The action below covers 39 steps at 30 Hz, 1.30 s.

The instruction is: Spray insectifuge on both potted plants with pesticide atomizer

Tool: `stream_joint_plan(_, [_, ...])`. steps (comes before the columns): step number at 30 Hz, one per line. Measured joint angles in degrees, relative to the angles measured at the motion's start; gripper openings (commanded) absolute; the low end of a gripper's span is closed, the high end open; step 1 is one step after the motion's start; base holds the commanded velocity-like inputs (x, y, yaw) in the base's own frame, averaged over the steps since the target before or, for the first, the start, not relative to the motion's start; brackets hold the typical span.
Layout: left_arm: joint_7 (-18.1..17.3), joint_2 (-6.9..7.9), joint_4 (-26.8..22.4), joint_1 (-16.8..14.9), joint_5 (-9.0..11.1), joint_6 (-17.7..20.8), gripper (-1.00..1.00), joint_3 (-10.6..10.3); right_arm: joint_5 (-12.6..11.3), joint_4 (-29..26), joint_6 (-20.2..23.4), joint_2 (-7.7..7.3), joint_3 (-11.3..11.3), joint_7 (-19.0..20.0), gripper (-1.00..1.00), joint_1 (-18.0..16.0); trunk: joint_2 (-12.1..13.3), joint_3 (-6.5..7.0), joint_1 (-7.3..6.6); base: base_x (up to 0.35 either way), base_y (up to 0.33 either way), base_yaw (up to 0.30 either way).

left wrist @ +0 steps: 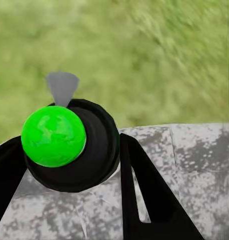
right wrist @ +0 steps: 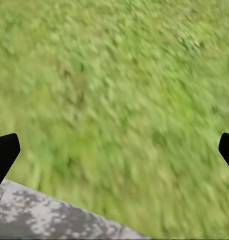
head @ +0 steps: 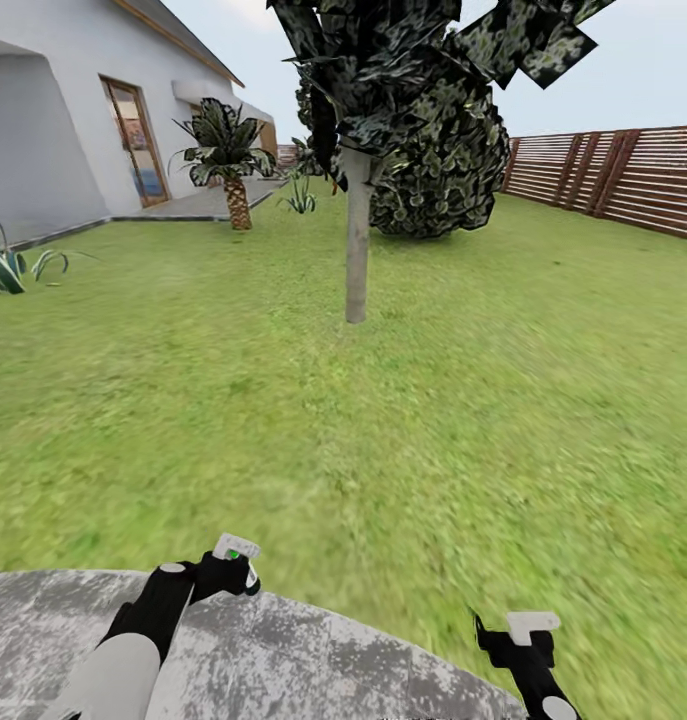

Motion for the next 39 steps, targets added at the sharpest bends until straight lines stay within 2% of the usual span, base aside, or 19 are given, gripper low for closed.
stream_joint_plan(21, [-0.01, -0.15, 0.19, 0.03, -0.01, 0.00, -1.00, -0.15, -0.19, 0.84, 0.06, 0.33, 0.03, 0.07, 1.00, 0.00, 0.00, 0.00, 0.00, 0.000, 0.011, -0.288])
stream_joint_plan(39, [0.06, -0.25, 0.26, 0.03, -0.06, 0.03, -1.00, -0.20, -0.24, 2.40, 0.06, 0.34, 0.08, 0.04, 1.00, 0.00, 0.00, 0.00, -0.01, 0.030, 0.284, -0.288])
